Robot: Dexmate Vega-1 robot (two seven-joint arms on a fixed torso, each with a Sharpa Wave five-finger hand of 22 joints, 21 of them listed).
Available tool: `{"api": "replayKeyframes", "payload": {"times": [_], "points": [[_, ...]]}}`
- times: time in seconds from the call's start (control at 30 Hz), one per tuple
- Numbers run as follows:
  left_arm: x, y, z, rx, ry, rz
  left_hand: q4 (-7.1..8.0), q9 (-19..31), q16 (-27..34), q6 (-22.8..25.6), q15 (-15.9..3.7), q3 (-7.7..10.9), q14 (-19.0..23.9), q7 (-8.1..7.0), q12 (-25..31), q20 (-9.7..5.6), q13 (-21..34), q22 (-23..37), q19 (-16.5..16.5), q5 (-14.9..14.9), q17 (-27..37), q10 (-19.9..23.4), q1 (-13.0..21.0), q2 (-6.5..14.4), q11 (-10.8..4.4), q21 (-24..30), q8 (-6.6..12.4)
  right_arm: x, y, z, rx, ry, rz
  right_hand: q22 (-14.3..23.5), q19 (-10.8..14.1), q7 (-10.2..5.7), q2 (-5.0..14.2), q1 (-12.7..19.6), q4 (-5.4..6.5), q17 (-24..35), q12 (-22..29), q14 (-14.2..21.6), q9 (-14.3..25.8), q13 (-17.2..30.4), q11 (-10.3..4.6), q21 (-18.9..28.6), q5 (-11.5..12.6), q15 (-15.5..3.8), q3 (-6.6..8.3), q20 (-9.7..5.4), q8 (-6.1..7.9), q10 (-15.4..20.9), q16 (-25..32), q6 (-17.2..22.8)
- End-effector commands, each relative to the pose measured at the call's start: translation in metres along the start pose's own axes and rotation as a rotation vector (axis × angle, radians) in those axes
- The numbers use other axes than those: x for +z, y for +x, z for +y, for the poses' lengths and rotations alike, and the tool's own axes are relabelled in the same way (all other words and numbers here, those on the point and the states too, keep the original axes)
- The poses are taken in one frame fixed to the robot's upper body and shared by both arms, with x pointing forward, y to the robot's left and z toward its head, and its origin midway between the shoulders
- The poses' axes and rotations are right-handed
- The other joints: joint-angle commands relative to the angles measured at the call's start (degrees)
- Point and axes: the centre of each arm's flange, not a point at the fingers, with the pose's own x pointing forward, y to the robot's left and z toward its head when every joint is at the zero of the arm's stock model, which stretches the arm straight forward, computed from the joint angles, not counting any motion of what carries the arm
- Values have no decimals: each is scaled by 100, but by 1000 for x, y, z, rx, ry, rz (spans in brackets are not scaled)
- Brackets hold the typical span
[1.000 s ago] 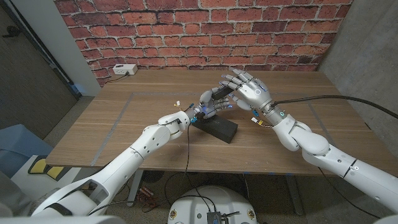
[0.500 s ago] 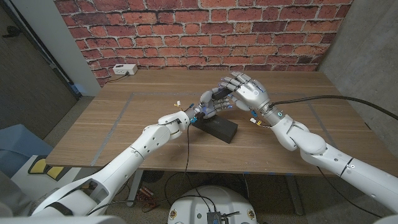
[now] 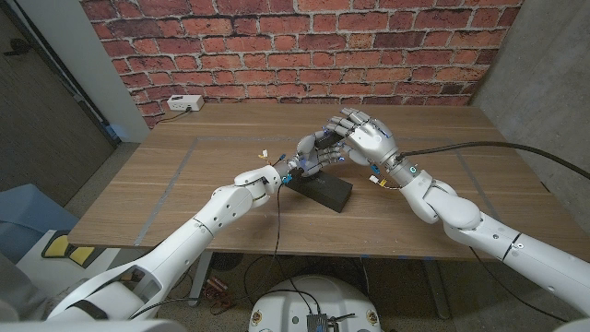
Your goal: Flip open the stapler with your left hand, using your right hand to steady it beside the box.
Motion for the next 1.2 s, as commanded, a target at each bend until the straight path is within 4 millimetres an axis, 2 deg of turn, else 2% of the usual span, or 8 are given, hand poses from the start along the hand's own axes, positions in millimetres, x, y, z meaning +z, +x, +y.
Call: {"api": "replayKeyframes", "payload": {"times": [0.03,0.2,0.37,0.4,0.6,0.8,1.1,1.2], "points": [[-3,-2,0,-3,-9,0,963,11,37,191,-17,999,-4,-137,7,20,20,10,-37,34,10,4,211,220,12,31,-2,-1,1,2,-13,0,9,26,100,-2,20,92,15,86,131,141,49,105,-25,43,3,-1078,-58,-302,53,205,110,140],[-4,-2,1,-4,-12,2,954,-28,34,208,-6,1002,13,-117,1,20,14,6,-41,35,-23,1,211,219,12,44,-20,-1,0,3,-32,4,14,31,205,-40,59,126,31,212,293,304,116,254,-34,54,10,-1087,-117,-301,101,351,215,307],[-5,-3,1,-4,-14,0,944,-38,48,210,-6,1004,-3,-116,6,24,18,2,-47,36,-13,11,209,218,8,64,-26,0,-2,4,-67,1,18,42,338,-8,98,167,53,407,561,517,240,465,-61,70,20,-1099,-200,-295,187,601,352,601],[-5,-3,1,-4,-14,0,943,-33,50,208,-8,1005,1,-114,3,17,10,2,-46,35,-16,13,209,217,11,66,-24,0,-3,4,-70,0,19,48,450,-19,121,170,67,470,621,607,273,512,-62,105,24,-1104,-218,-317,204,655,408,668],[-6,-3,1,-7,-16,1,935,-21,58,217,2,1006,10,-112,-1,19,1,-3,-50,36,-29,19,205,215,-6,81,-13,0,-4,7,-88,11,20,65,585,-26,127,195,70,595,764,725,344,602,-72,138,29,-1111,-261,-342,263,826,487,873],[-6,-1,0,-14,-13,2,928,-45,66,235,-12,1007,-3,-121,9,19,27,-7,-54,36,-26,2,200,213,5,96,-24,1,-6,11,-96,16,15,76,646,-22,155,297,58,792,969,892,468,717,-81,136,42,-1123,-292,-403,430,1107,575,1374],[-6,2,-2,-30,-11,7,917,-33,84,226,13,1012,-12,-104,14,15,28,-12,-60,37,-21,9,194,214,21,118,-20,0,-9,14,-98,26,9,82,681,-15,196,363,62,894,1013,1010,464,748,-81,140,48,-1132,-279,-474,423,1187,627,1495],[-7,4,-2,-33,-12,10,912,-22,78,227,0,1015,-3,-101,5,18,4,-14,-59,37,-51,22,192,214,18,128,-14,-1,-11,16,-106,36,12,85,721,-13,218,406,72,969,1030,1106,461,712,-75,151,49,-1137,-263,-508,434,1339,669,1608]]}}
